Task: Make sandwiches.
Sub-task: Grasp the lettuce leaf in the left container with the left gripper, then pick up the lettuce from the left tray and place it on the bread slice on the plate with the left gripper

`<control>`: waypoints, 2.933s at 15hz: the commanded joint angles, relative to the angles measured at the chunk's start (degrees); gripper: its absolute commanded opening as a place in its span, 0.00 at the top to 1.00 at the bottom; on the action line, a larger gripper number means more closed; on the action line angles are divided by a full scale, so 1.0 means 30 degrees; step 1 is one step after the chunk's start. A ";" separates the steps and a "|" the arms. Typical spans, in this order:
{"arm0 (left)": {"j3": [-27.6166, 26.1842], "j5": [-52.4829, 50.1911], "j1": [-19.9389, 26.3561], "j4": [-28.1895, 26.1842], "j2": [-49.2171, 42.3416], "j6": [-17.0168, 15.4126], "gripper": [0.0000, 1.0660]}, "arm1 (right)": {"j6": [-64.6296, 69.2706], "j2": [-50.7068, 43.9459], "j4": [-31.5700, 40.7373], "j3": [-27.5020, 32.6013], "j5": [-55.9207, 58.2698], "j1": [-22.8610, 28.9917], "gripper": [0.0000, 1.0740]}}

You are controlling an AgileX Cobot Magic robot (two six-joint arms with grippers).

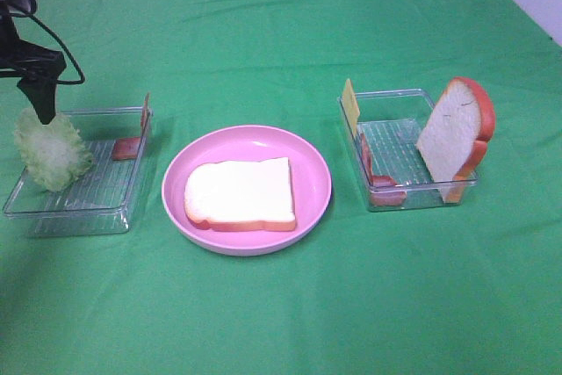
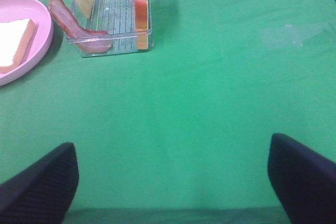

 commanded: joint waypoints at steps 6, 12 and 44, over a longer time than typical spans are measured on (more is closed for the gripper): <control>-0.0458 0.1318 0.0038 -0.0477 0.2024 -0.0229 0.23 | -0.0286 -0.0497 -0.0038 0.0019 -0.0248 0.0000 0.13; -0.0458 0.0630 0.0038 -0.0649 0.2196 -0.0306 0.65 | -0.0286 -0.0497 -0.0038 0.0019 -0.0248 0.0000 0.13; -0.3438 0.1910 -0.0764 -0.4316 -0.1451 -0.0229 1.00 | -0.0286 -0.0497 -0.0038 0.0019 -0.0248 0.0000 0.13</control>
